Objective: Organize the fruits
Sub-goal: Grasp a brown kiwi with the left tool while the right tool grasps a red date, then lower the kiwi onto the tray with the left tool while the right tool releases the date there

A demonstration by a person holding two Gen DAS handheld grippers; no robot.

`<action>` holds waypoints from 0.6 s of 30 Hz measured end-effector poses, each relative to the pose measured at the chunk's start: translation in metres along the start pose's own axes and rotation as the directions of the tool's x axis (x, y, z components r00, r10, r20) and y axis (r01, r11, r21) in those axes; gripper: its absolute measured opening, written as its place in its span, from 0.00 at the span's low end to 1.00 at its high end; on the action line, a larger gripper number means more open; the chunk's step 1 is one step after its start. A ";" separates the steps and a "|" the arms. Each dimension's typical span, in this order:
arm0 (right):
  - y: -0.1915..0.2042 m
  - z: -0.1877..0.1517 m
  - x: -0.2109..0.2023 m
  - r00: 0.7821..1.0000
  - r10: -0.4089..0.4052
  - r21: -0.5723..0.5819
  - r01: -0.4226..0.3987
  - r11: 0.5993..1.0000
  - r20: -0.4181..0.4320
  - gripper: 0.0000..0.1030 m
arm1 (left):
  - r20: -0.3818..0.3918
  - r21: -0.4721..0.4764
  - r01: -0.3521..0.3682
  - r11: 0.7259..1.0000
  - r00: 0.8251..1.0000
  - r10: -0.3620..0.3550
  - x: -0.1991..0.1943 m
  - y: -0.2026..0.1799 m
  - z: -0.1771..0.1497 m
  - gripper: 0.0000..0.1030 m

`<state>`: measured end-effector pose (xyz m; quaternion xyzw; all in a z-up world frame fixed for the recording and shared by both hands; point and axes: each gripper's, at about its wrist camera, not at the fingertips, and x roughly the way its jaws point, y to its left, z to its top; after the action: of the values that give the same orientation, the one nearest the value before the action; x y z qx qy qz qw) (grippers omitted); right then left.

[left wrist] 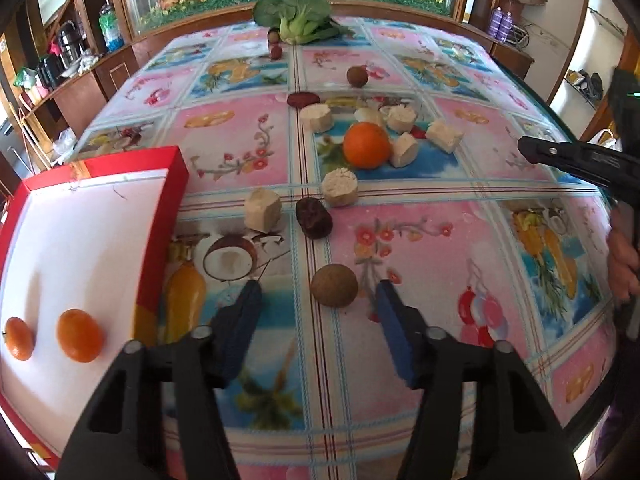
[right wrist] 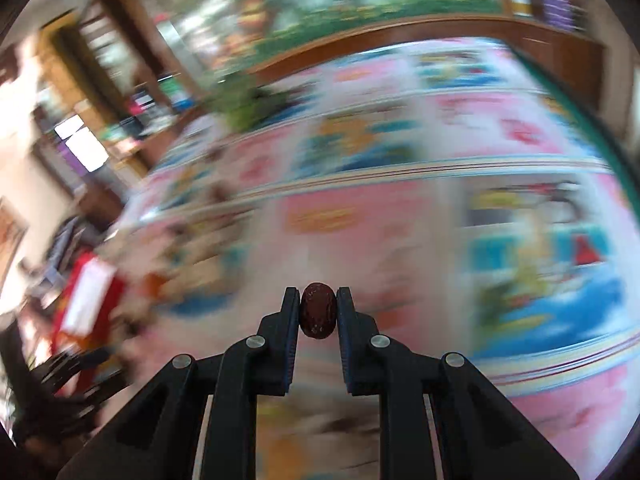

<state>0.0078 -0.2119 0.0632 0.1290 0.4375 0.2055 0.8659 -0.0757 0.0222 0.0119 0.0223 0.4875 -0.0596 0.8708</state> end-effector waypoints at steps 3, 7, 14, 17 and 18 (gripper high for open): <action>0.038 -0.010 0.004 0.990 0.136 -0.076 -0.139 0.987 -0.040 0.16 | 0.015 0.011 0.013 1.000 1.000 -0.013 0.000 0.000 0.003 0.48; 0.074 -0.022 0.013 0.979 0.186 -0.129 -0.195 0.972 -0.084 0.16 | 0.028 0.021 0.027 0.999 0.999 -0.028 0.002 -0.001 0.007 0.38; 0.091 -0.028 0.024 0.985 0.147 -0.176 -0.161 0.971 -0.089 0.16 | 0.060 0.042 0.034 0.999 0.998 -0.036 0.004 -0.002 0.008 0.24; 0.096 -0.030 0.024 0.988 0.134 -0.188 -0.145 0.971 -0.073 0.16 | 0.065 0.043 0.037 0.998 0.997 -0.040 0.003 -0.002 0.007 0.24; 0.099 -0.032 0.023 0.990 0.127 -0.197 -0.138 0.971 -0.066 0.16 | 0.065 0.034 0.047 0.998 0.997 -0.049 0.001 -0.001 0.007 0.24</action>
<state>-0.0300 -0.1122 0.0686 0.0642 0.4277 0.3093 0.8469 -0.0690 0.0208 0.0144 0.0229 0.4579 -0.0892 0.8842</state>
